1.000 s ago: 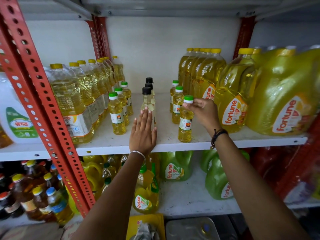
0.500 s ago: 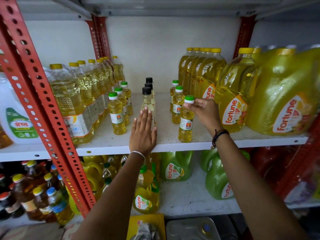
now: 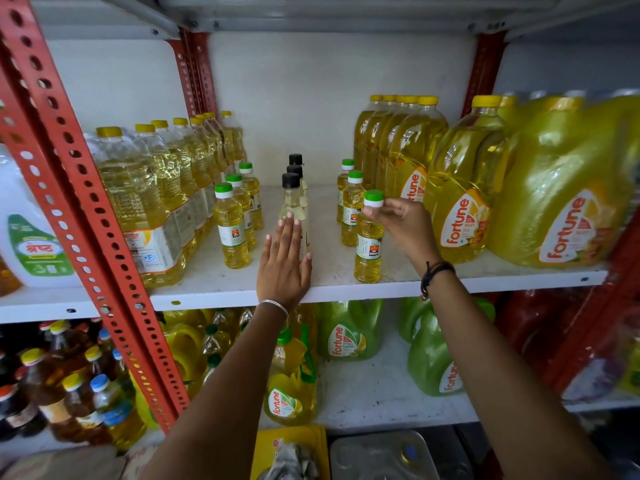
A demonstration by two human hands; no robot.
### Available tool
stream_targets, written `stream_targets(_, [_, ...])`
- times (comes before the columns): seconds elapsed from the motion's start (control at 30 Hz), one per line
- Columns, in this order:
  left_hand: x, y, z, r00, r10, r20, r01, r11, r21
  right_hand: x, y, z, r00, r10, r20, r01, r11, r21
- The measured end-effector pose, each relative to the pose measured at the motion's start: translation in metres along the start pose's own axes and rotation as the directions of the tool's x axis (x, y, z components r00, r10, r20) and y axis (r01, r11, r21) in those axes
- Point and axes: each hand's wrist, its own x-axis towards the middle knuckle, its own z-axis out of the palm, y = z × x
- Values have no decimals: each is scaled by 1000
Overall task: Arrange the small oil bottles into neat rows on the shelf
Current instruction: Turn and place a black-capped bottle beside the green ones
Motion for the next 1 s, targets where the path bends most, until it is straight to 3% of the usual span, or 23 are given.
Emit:
stream_targets(0.07, [1,0,-2,1000,-9,-6,9,1000,-21,-5,-1,3,999,2,-45,-2,1000,-11])
stream_targets(0.13, [0,-4,-7,999,-25,-22,24,998,-52,-14,-7,8,983,-43,-177,43,999,-4])
stream_targets(0.23, [-6,-21,-13,999,-39,-33,38,998,-53,-28,-24,19,913,-216,-346,239,971,25])
stream_targets(0.37, [-12,-54,-28,998,-54,-35,54,999,-1,-39,-41,57,901,-347,-260,369,929,39])
stream_targets(0.53, [-17,-85,-39,996,-84,-38,83,996,-12,-20,-41,104,979,-171,-115,185,974,134])
stream_targets(0.67, [-19,-93,-37,998,-52,-39,52,999,-4,7,-30,130,998,-20,-62,29,990,136])
stream_targets(1.0, [-20,-93,-36,998,-11,-59,12,1000,10,37,-11,148,999,43,-23,-40,993,115])
